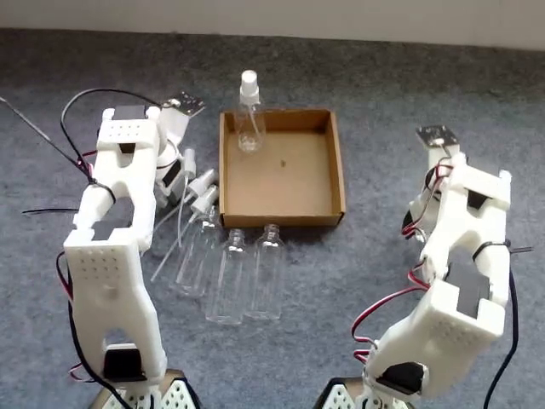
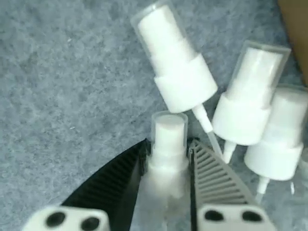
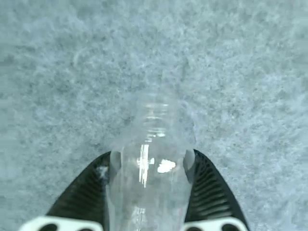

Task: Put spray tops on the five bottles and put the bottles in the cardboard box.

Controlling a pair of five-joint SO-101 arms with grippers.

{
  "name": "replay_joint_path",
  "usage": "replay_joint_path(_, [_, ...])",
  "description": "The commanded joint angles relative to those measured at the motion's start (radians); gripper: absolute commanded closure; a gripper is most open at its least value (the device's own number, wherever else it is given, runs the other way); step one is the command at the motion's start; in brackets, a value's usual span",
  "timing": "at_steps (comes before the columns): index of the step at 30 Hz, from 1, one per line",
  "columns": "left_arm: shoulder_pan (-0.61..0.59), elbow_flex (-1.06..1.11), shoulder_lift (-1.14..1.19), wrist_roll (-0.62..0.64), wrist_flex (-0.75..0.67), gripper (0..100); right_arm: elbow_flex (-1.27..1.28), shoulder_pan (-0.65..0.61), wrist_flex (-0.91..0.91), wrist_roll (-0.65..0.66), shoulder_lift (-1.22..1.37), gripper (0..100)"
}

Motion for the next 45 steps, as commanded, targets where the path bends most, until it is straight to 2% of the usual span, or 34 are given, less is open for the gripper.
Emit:
replay_joint_path(1, [-0.025, -0.059, -0.036, -0.003, -0.018, 92, -0.113, -0.068, 0.09, -0.074, -0.16, 99.5])
replay_joint_path(11, [-0.094, -0.15, -0.332, 0.005, 0.183, 94, -0.153, -0.326, 0.133, -0.311, -0.487, 99.5])
replay_joint_path(16, [-0.097, -0.211, -0.559, 0.091, 0.245, 94, -0.153, -0.469, 0.131, -0.491, -0.59, 99.4])
replay_joint_path(23, [-0.025, -0.208, -0.955, 0.256, 0.25, 94, -0.11, -0.723, 0.13, -0.506, -0.662, 99.3])
replay_joint_path(28, [0.13, -0.208, -1.175, 0.396, 0.245, 94, -0.008, -0.742, -0.035, -0.483, -0.733, 99.4])
replay_joint_path(32, [0.277, -0.208, -1.228, 0.499, 0.138, 94, 0.242, -0.789, -0.298, -0.592, -0.875, 99.4])
replay_joint_path(38, [0.507, -0.206, -1.173, 0.548, -0.173, 94, 0.776, -0.891, -0.771, -0.594, -1.185, 99.4])
replay_joint_path(42, [0.633, -0.206, -1.087, 0.546, -0.358, 94, 1.043, -0.894, -0.917, -0.6, -1.348, 99.4])
replay_joint_path(45, [0.674, -0.208, -1.01, 0.549, -0.405, 94, 1.112, -0.894, -0.946, -0.6, -1.431, 99.4])
